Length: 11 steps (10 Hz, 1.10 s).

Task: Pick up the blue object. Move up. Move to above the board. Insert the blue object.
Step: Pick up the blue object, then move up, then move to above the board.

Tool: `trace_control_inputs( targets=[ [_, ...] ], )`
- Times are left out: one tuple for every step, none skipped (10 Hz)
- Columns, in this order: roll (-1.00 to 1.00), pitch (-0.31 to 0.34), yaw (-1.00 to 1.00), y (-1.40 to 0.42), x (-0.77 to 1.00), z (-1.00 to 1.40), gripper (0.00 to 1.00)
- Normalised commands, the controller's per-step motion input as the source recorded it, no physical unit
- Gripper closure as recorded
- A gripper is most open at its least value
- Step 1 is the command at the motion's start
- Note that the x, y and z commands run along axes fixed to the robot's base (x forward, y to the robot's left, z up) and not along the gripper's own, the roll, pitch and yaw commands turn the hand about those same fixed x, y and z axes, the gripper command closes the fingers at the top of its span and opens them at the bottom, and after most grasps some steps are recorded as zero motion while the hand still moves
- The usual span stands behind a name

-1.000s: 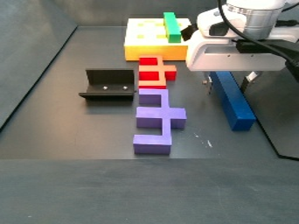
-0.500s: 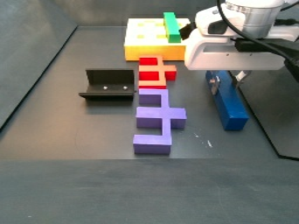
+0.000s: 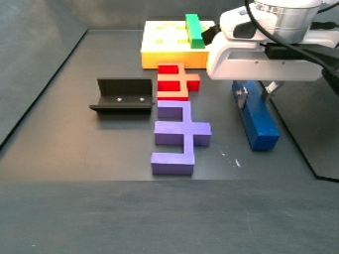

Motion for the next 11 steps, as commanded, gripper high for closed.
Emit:
trace_control_inputs(
  targets=[
    [0.0, 0.0, 0.0, 0.0, 0.0, 0.0, 1.0],
    [0.0, 0.0, 0.0, 0.0, 0.0, 0.0, 1.0],
    [0.0, 0.0, 0.0, 0.0, 0.0, 0.0, 1.0],
    [0.0, 0.0, 0.0, 0.0, 0.0, 0.0, 1.0],
    [0.0, 0.0, 0.0, 0.0, 0.0, 0.0, 1.0],
    [0.0, 0.0, 0.0, 0.0, 0.0, 0.0, 1.0],
    [0.0, 0.0, 0.0, 0.0, 0.0, 0.83, 1.0],
    [0.01, -0.018, -0.02, 0.07, 0.04, 0.85, 1.0],
    [0.02, 0.014, -0.02, 0.05, -0.02, 0.65, 1.0],
    [0.03, 0.007, -0.02, 0.04, -0.02, 0.45, 1.0],
    [0.0, 0.0, 0.0, 0.0, 0.0, 1.4, 1.0]
  ],
)
